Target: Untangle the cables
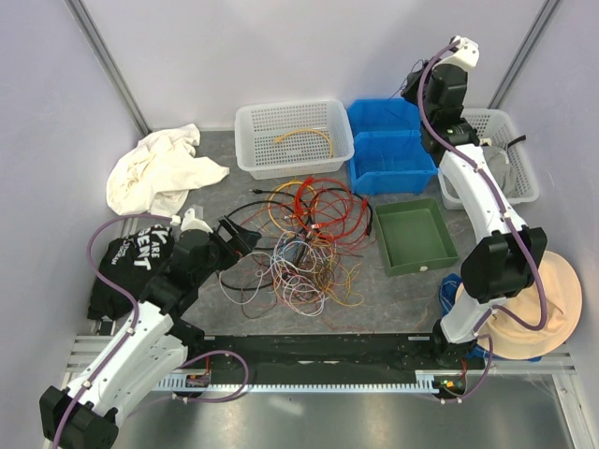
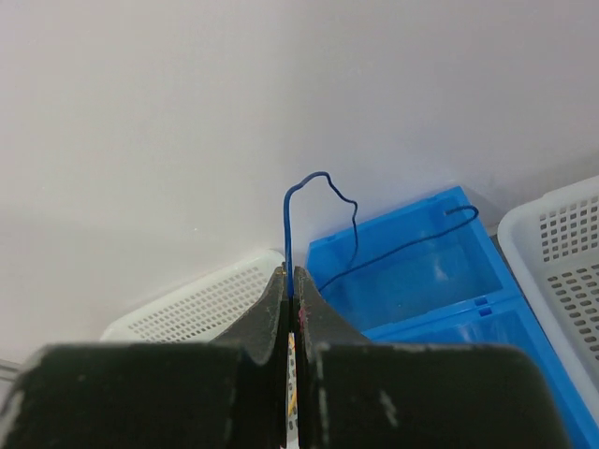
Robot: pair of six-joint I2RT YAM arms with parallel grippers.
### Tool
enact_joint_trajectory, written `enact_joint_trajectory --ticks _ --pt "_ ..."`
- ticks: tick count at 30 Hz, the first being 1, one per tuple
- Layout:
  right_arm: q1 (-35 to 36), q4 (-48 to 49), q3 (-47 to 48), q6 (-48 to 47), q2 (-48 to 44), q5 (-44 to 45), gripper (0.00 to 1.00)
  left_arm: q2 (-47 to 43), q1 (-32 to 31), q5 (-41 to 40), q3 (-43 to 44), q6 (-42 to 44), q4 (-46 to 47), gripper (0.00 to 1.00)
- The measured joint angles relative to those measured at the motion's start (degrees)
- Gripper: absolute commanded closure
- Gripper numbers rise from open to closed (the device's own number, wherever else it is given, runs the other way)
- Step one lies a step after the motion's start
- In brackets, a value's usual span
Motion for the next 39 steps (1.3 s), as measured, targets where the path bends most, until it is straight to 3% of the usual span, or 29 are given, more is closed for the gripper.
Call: enact_joint_trajectory --ticks 6,18,39 --pt "0.0 1.4 -1.0 -0.5 0.6 0.0 1.00 0.0 0.0 0.0 0.0 0.0 0.0 0.00" --pt "0.4 8.7 -23.3 2.5 0.3 -1.6 1.00 -0.1 0.0 0.1 -1.9 -0.2 0.4 0.00" --pt "3.5 12.1 -45.7 8.9 -15.3 -0.6 1.00 0.3 0.0 0.6 -2.4 -0.9 1.3 0.00"
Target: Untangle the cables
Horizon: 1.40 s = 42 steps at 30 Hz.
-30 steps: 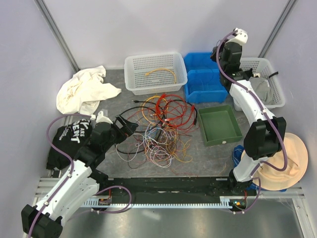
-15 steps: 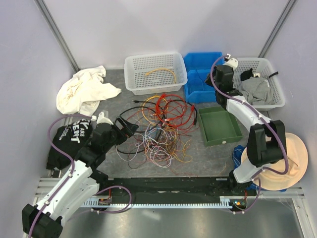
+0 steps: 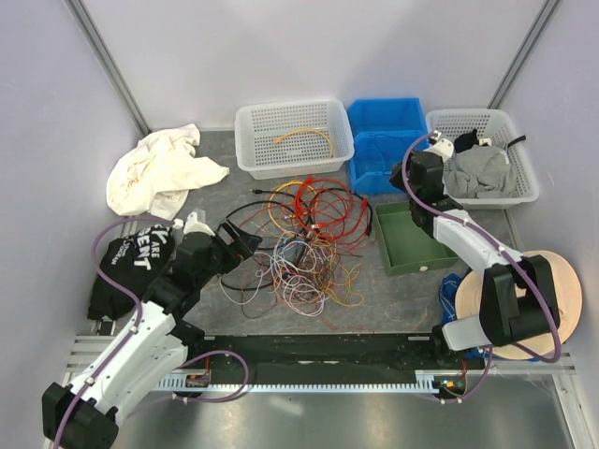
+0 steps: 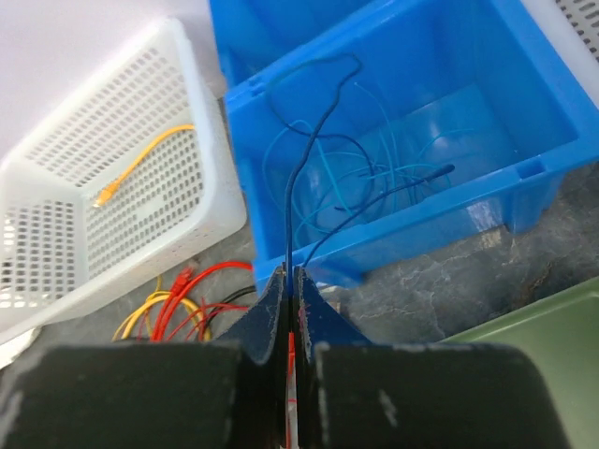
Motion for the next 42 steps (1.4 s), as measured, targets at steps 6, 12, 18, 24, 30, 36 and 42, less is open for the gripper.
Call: enact_joint_trajectory --ticks 6,12,18,24,30,36,42 --pt "0.9 0.1 -1.4 0.3 -7.5 0.7 1.00 0.8 0.0 0.0 0.0 0.0 0.0 0.00" --pt "0.9 1.3 -0.7 -0.2 -8.5 2.1 1.00 1.2 0.0 0.7 0.0 -0.1 0.4 0.01" --pt "0.2 1.0 6.2 -1.0 3.1 2.4 1.00 1.1 0.0 1.2 0.0 -0.4 0.8 0.01" --pt "0.0 -1.0 12.6 -2.0 10.5 2.5 0.46 0.7 0.0 1.2 -0.1 -0.4 0.9 0.00" --pt "0.6 -2.6 14.1 -3.1 9.5 3.1 0.13 1.7 0.0 1.1 -0.2 -0.4 1.2 0.01" --pt "6.5 -4.1 11.5 -3.5 -1.2 4.0 0.10 3.7 0.0 1.0 0.3 -0.3 1.3 0.00" --pt "16.4 -1.3 1.7 -3.3 -12.6 -0.4 0.15 7.0 0.0 1.9 2.8 0.3 2.6 0.01"
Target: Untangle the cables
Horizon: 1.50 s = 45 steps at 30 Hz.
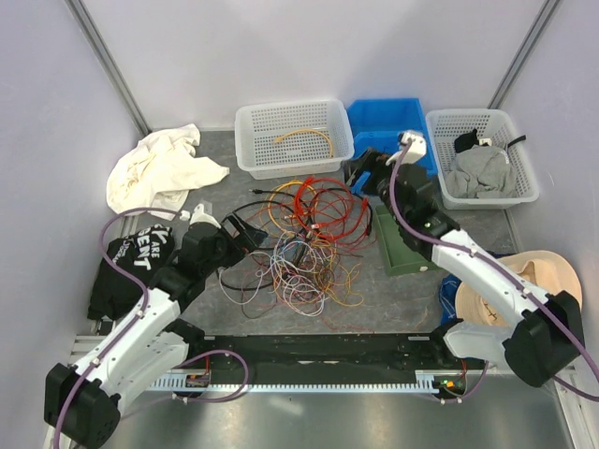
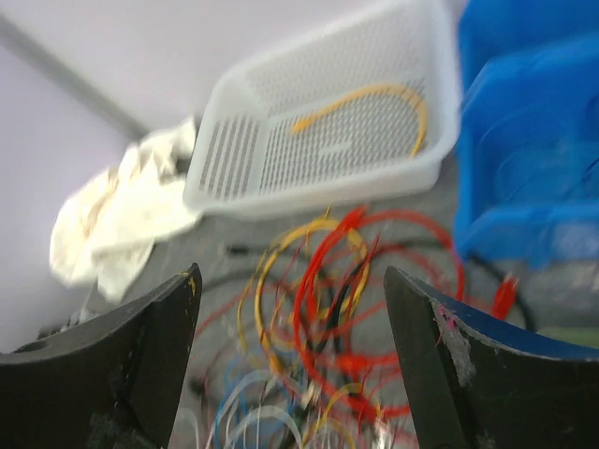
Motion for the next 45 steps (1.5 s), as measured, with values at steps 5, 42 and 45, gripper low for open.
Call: enact_joint_trajectory --ticks 5,42,45 --pt "7.0 -0.2 -9.9 -0.2 -3.6 -5.4 0.16 1.7 -0.8 2.4 1.8 2.8 1.5 0.01" --pt "12.7 -11.5 -23.9 -3.3 -34.0 -10.3 0.16 20.2 -11.8 -8.4 36.0 20.3 -8.4 0.98" --pt "12.7 -9.7 -23.3 -3.0 -34.6 -12.7 0.16 16.1 -11.8 -6.9 46.4 22.2 -9.3 0.98"
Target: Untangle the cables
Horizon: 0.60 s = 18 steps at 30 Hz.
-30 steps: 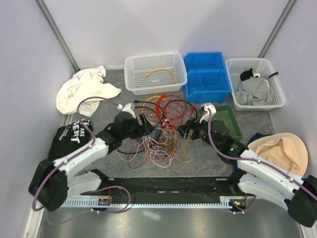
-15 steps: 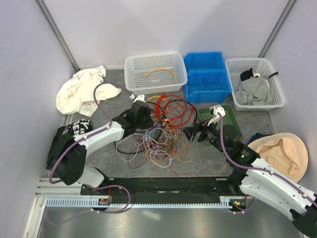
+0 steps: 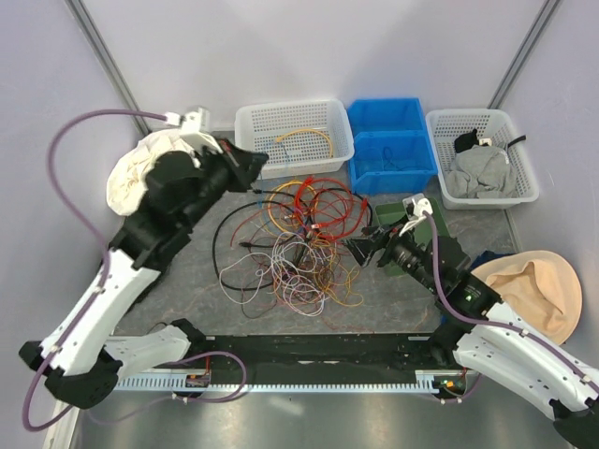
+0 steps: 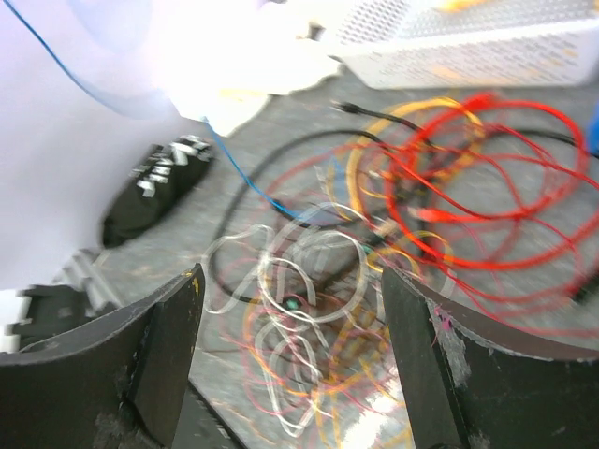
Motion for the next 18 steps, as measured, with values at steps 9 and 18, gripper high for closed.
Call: enact_joint_trajectory --ticks 9,18 --pt "0.1 10.6 0.6 2.6 2.8 -9.6 0.17 0.9 0.0 9.3 18.0 2.9 -2.7 0.98" --pt "5.8 24.8 4.1 3.3 13.0 -14.4 0.17 6.3 -0.1 13.8 19.8 3.0 -6.8 0.98"
